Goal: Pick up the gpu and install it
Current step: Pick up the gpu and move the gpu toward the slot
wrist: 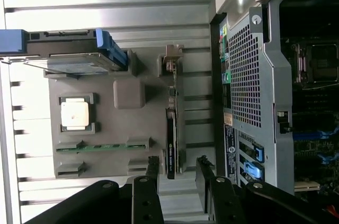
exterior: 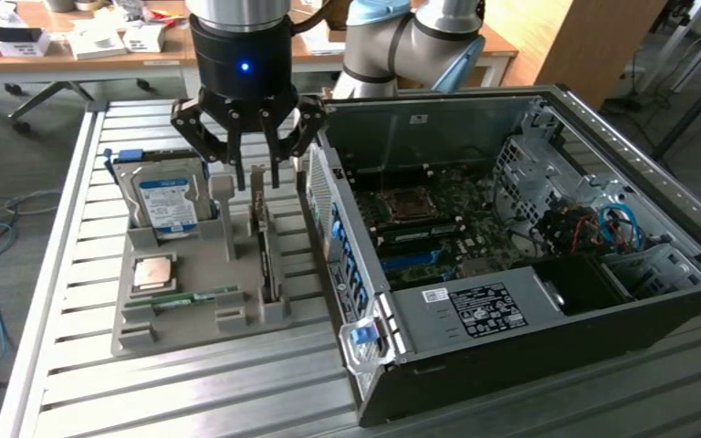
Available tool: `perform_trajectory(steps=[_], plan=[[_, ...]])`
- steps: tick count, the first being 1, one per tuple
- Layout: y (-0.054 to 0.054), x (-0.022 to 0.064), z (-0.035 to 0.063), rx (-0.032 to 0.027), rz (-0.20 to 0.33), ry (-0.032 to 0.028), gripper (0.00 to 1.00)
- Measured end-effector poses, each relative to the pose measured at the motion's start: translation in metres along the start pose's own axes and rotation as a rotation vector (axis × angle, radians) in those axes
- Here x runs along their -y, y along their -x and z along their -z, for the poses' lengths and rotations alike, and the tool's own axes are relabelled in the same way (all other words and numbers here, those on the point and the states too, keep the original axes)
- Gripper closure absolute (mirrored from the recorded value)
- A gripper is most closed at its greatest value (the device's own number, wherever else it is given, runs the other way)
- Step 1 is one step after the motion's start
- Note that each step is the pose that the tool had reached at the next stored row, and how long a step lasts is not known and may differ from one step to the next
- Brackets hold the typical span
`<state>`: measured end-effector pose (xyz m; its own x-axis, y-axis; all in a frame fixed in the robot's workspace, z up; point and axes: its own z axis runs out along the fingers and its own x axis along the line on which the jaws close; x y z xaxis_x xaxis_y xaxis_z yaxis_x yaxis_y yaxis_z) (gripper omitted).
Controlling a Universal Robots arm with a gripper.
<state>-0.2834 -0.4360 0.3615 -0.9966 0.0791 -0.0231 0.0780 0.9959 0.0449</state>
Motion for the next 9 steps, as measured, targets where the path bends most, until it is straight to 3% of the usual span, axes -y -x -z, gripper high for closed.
perform_trajectory(steps=[9], plan=[[-0.0001, 0.0002, -0.0044, 0.0003, 0.0, 0.0003, 0.59]])
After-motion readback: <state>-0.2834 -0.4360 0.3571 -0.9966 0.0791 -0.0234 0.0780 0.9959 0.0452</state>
